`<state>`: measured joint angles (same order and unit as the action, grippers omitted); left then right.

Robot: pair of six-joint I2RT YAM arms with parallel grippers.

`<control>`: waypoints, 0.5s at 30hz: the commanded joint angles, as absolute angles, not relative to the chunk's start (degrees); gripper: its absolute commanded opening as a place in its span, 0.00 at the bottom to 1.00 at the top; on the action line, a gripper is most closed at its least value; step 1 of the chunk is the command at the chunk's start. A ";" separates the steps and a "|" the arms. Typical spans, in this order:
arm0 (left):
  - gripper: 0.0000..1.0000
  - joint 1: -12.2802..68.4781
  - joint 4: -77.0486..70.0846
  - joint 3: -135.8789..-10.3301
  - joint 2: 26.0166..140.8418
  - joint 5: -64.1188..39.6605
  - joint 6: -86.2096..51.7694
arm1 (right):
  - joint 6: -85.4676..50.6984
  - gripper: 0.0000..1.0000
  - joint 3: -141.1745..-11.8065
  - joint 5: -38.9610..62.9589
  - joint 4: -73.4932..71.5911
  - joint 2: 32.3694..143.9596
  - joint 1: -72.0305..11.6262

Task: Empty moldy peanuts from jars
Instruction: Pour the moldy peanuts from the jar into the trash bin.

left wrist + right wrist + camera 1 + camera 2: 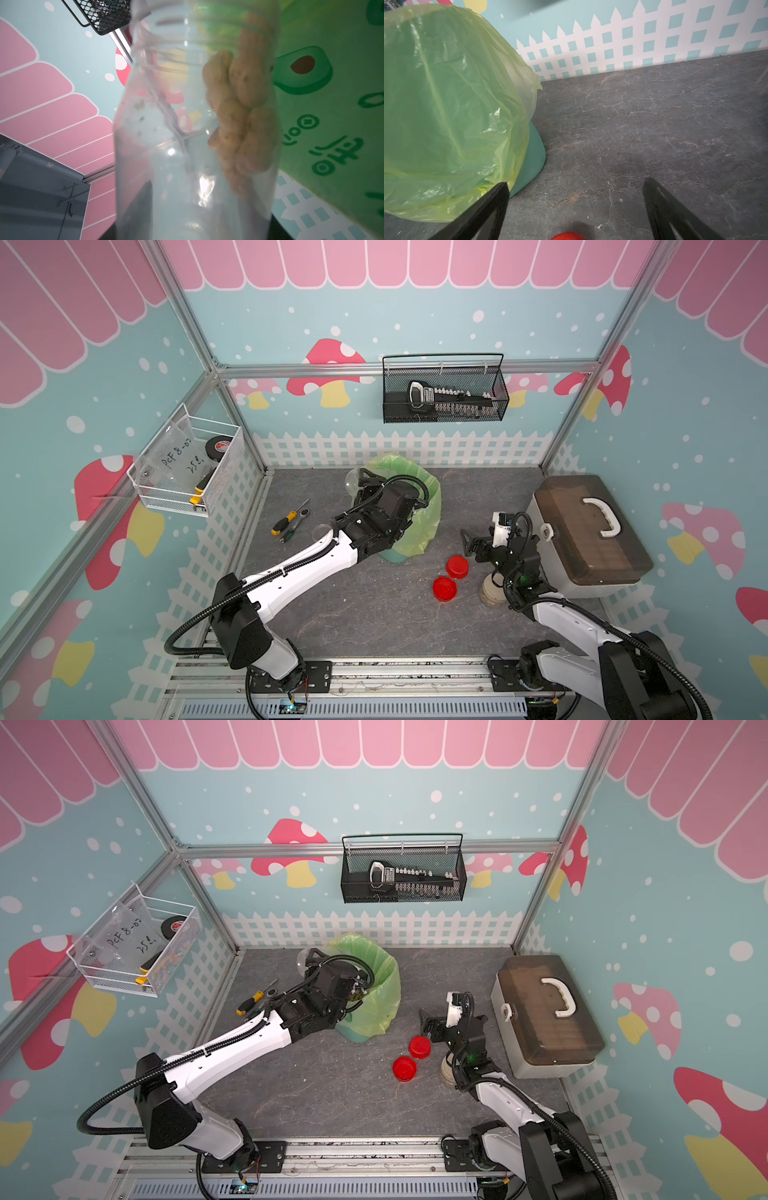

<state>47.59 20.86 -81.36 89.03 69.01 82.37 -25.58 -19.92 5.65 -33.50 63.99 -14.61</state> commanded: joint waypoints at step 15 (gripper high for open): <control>0.27 45.84 7.17 -75.51 84.93 67.56 91.67 | -26.02 0.99 -19.15 5.95 -35.11 63.52 -14.24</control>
<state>46.24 10.72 -76.31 87.00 68.51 88.53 -25.61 -19.88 5.67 -33.54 63.99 -14.61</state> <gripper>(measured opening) 0.561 0.987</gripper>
